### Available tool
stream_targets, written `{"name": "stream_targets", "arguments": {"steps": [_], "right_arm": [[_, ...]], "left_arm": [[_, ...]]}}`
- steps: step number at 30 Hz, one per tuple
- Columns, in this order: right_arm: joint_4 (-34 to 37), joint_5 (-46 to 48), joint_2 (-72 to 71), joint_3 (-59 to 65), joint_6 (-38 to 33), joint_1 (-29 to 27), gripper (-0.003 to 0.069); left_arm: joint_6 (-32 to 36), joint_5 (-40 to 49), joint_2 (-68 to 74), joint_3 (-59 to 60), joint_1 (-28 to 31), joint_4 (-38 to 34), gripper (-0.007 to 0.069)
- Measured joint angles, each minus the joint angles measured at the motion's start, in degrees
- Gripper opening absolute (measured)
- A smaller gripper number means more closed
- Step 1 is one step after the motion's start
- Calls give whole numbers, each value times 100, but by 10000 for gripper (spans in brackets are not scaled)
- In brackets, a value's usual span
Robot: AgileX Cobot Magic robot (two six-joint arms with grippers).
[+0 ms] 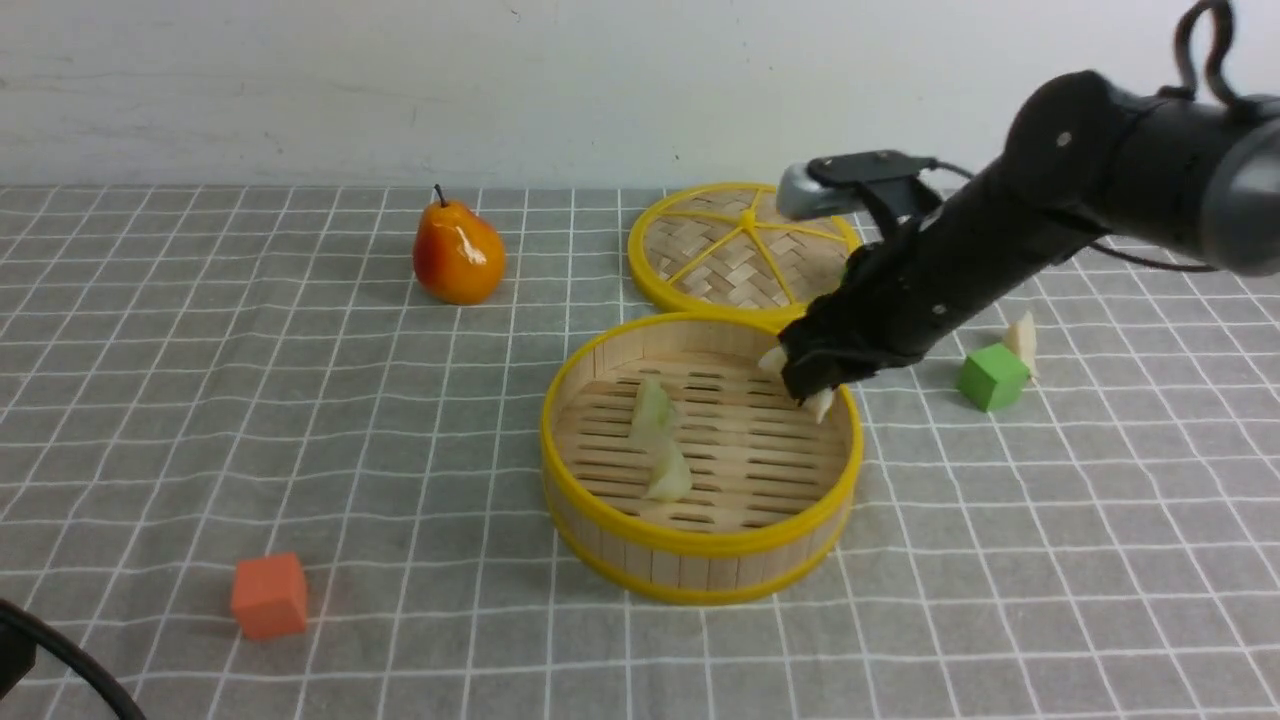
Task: Put the dumplings into the steamer on the table with the grey tablecloth.
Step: 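Place the dumpling in the bamboo steamer basket with the right gripper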
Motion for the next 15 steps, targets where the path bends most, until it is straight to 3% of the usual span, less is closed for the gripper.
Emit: {"name": "stream_targets", "arguments": {"steps": [5, 12, 15], "right_arm": [[0, 39, 499, 6, 148, 190, 206], [-45, 210, 508, -121, 629, 181, 448], [-210, 439, 423, -368, 677, 122, 510]], "left_arm": [[-6, -26, 0, 0, 0, 0, -14], [-6, -50, 0, 0, 0, -12, -14], [-13, -50, 0, 0, 0, -45, -14]]}}
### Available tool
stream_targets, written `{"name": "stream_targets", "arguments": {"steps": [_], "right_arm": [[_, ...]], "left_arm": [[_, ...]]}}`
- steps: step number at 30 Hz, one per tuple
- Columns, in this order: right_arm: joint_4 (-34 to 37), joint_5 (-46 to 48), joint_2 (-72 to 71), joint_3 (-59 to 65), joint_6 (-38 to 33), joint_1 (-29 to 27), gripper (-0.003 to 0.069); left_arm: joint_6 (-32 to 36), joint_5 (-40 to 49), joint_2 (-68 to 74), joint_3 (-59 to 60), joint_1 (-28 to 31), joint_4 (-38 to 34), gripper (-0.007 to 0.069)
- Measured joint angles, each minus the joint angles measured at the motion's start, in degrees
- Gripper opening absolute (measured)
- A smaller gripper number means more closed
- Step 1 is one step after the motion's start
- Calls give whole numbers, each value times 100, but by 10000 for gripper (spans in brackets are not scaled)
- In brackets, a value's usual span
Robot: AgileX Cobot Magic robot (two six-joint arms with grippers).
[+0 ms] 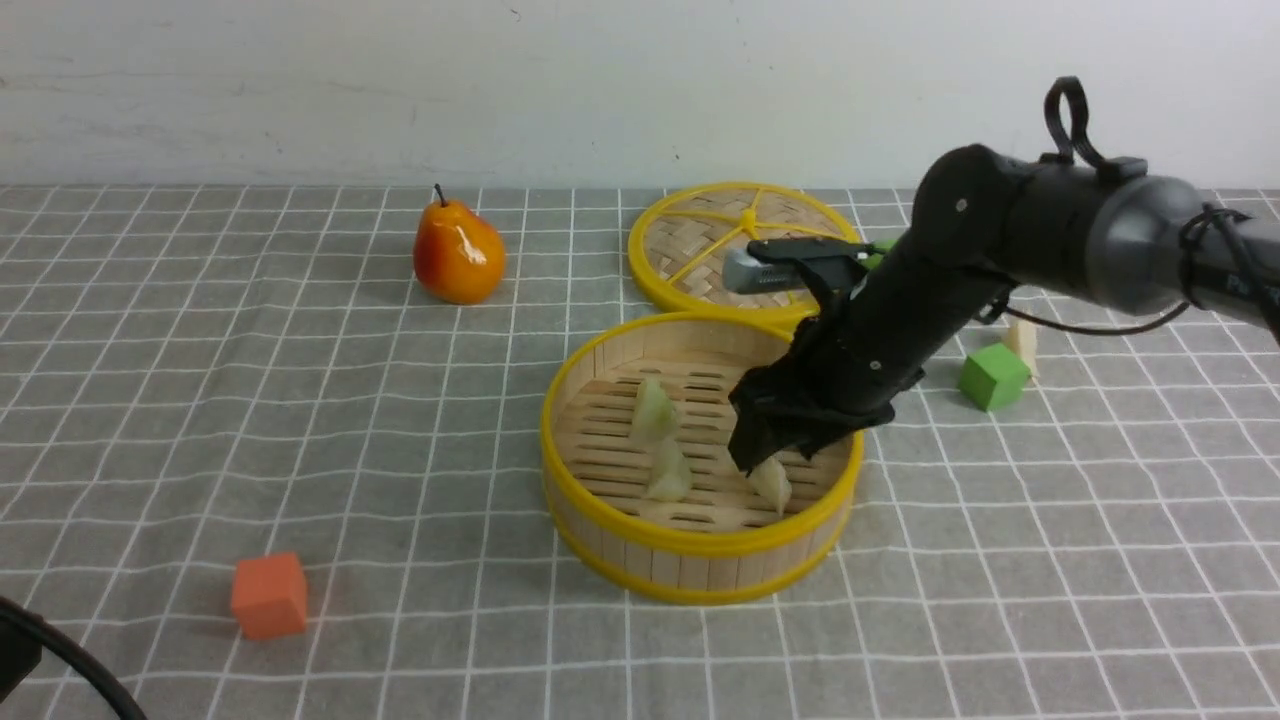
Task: Put the dumplings into the steamer on the table with the grey tablecloth.
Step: 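Place the dumpling in the bamboo steamer basket with the right gripper, then reach for and grasp a dumpling lying on the table beside the steamer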
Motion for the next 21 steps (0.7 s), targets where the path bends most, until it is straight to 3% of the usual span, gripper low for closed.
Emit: {"name": "stream_targets", "arguments": {"steps": [5, 7, 11, 14, 21], "right_arm": [[-647, 11, -301, -519, 321, -289, 540], [-1340, -385, -378, -671, 908, -691, 542], [-2084, -1035, -171, -706, 2226, -1363, 542], [-2262, -1459, 254, -706, 3041, -1779, 542], [-2187, -2218, 985, -706, 3358, -1990, 542]], "left_arm": [[0, -6, 0, 0, 0, -14, -14], [0, -42, 0, 0, 0, -14, -14], [0, -47, 0, 0, 0, -14, -14], [0, -47, 0, 0, 0, -14, -14], [0, -47, 0, 0, 0, -14, -14]]}}
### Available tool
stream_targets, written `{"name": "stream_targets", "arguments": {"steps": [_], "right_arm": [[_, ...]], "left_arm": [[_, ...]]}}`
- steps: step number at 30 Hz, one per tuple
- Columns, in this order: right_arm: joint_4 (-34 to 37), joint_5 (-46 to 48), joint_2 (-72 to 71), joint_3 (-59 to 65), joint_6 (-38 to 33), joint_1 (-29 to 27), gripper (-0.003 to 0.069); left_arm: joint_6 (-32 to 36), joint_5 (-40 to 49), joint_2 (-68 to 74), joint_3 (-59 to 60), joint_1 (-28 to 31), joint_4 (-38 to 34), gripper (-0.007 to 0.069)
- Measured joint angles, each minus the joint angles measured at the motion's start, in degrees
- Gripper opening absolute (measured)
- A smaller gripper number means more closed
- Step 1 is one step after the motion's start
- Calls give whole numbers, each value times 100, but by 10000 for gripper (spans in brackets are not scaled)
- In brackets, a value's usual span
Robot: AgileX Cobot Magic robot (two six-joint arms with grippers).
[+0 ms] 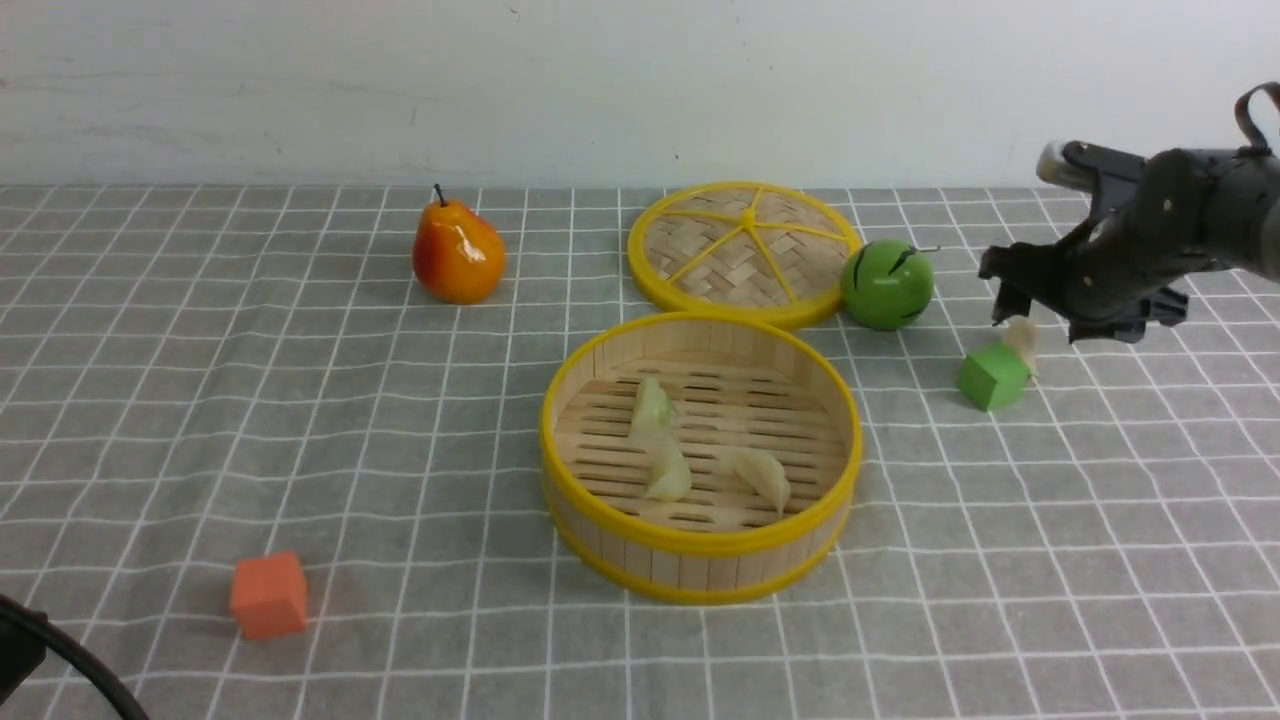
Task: Put the dumplings into the steamer on the table with the grey tablecloth.
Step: 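Reach for and grasp a dumpling lying on the table beside the steamer, then place the dumpling in the bamboo steamer basket with the right gripper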
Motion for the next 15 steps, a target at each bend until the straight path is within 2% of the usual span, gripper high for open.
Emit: {"name": "stream_targets", "arguments": {"steps": [4, 7, 8, 9, 10, 15], "right_arm": [[9, -125, 243, 0, 4, 0, 503], [-7, -147, 278, 0, -191, 0, 360], [-7, -147, 278, 0, -208, 0, 347], [-7, -140, 245, 0, -403, 0, 239], [-7, -104, 212, -11, -493, 0, 221], [18, 97, -175, -267, -772, 32, 238]], "left_arm": [[0, 0, 0, 0, 0, 5, -13], [0, 0, 0, 0, 0, 5, -13], [0, 0, 0, 0, 0, 5, -13], [0, 0, 0, 0, 0, 5, -12], [0, 0, 0, 0, 0, 5, -12], [0, 0, 0, 0, 0, 11, -8]]}}
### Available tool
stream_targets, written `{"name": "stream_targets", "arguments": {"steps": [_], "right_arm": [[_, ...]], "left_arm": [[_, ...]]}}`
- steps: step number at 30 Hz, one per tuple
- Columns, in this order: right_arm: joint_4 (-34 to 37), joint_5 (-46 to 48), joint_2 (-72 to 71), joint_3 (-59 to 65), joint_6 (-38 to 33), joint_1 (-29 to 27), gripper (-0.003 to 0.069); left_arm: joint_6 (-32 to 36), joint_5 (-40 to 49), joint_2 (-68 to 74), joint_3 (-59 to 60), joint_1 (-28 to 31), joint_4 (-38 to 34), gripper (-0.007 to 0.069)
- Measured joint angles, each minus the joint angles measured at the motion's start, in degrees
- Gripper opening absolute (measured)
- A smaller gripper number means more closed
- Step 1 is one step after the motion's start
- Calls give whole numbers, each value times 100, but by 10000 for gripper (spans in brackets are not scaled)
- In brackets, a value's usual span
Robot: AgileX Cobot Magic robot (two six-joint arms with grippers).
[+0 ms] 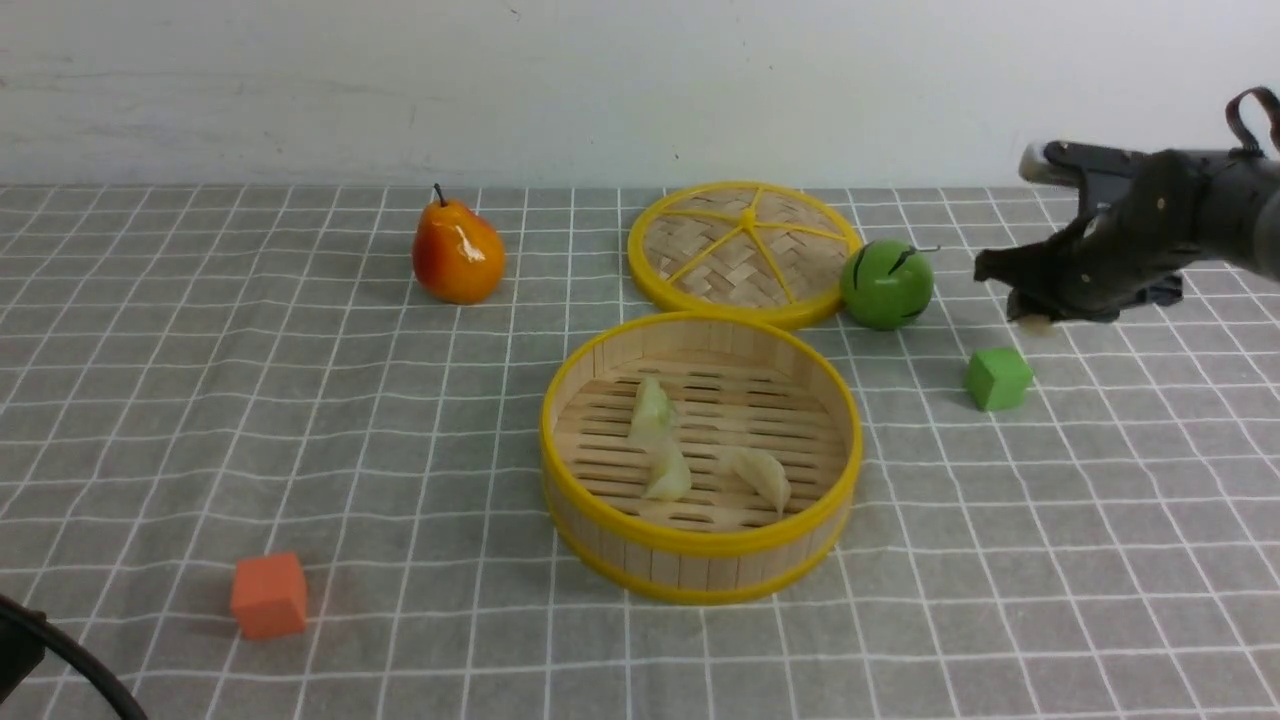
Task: Put the dumplings into the steamer on the table with the grey tablecloth.
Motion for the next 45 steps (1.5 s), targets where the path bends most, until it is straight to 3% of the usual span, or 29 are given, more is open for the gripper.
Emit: {"name": "stream_targets", "arguments": {"steps": [6, 12, 18, 23, 26, 30, 34, 37, 40, 41, 43, 45], "right_arm": [[617, 894, -645, -256, -253, 453, 238], [1597, 2327, -586, -251, -1757, 1414, 238], [1800, 1975, -314, -251, -2121, 1937, 238], [1734, 1531, 81, -251, -2108, 2018, 244], [1739, 1497, 172, -251, -2037, 2018, 302], [1832, 1611, 93, -274, -2015, 2018, 446], [1821, 2124, -201, -523, -1887, 1998, 489], [1789, 2748, -709, -912, -1814, 1950, 426], [1646, 3220, -1403, -1258, -1813, 1924, 293], [1541, 3429, -1898, -1363, -1853, 1923, 191], [1404, 3621, -2493, -1389, -1902, 1923, 65], [1199, 3815, -3015, -1285, -1937, 1923, -4]], "left_arm": [[0, -13, 0, 0, 0, 5, -3], [0, -13, 0, 0, 0, 5, 1], [0, -35, 0, 0, 0, -15, 6], [-1, -82, 0, 0, 0, -43, 8], [-1, -82, 0, 0, 0, -90, 10], [-1, -82, 0, 0, 0, -115, 16], [-1, -82, 0, 0, 0, -120, 19], [-1, -82, 0, 0, 0, -120, 22], [-1, -82, 0, 0, 0, -120, 25], [-1, -82, 0, 0, 0, -120, 27], [-1, -82, 0, 0, 0, -120, 31], [-1, -82, 0, 0, 0, -120, 34]]}}
